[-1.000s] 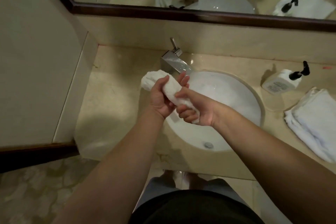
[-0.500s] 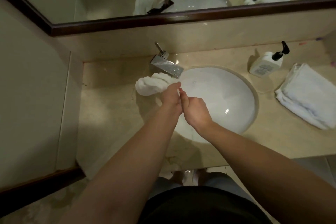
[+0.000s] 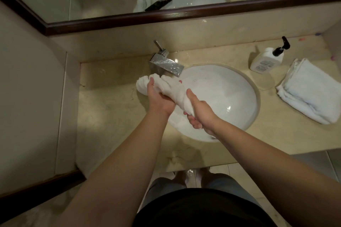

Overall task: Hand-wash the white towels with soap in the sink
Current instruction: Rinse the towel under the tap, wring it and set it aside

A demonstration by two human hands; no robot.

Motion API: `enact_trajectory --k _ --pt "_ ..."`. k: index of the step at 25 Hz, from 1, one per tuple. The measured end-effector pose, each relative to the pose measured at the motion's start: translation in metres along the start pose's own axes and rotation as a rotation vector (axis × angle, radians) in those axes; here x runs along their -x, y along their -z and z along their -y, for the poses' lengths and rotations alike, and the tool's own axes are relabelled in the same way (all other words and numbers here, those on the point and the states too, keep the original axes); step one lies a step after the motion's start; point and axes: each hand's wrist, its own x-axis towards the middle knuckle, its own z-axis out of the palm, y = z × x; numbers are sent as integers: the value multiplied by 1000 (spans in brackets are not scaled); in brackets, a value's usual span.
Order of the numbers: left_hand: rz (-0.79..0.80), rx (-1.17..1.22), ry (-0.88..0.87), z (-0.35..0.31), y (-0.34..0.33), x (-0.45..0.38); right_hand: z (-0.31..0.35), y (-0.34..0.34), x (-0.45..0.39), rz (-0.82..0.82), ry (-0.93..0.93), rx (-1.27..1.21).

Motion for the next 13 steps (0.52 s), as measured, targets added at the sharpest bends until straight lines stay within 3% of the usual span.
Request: enact_trajectory --k 2,8,13 --pt "-42 -65 5 -3 7 -1 1 8 -2 129 -39 46" --pt "-144 -333 -4 14 12 6 27 -7 -14 206 67 118" --pt "-37 -197 -127 2 35 5 32 -29 -11 118 94 -19"
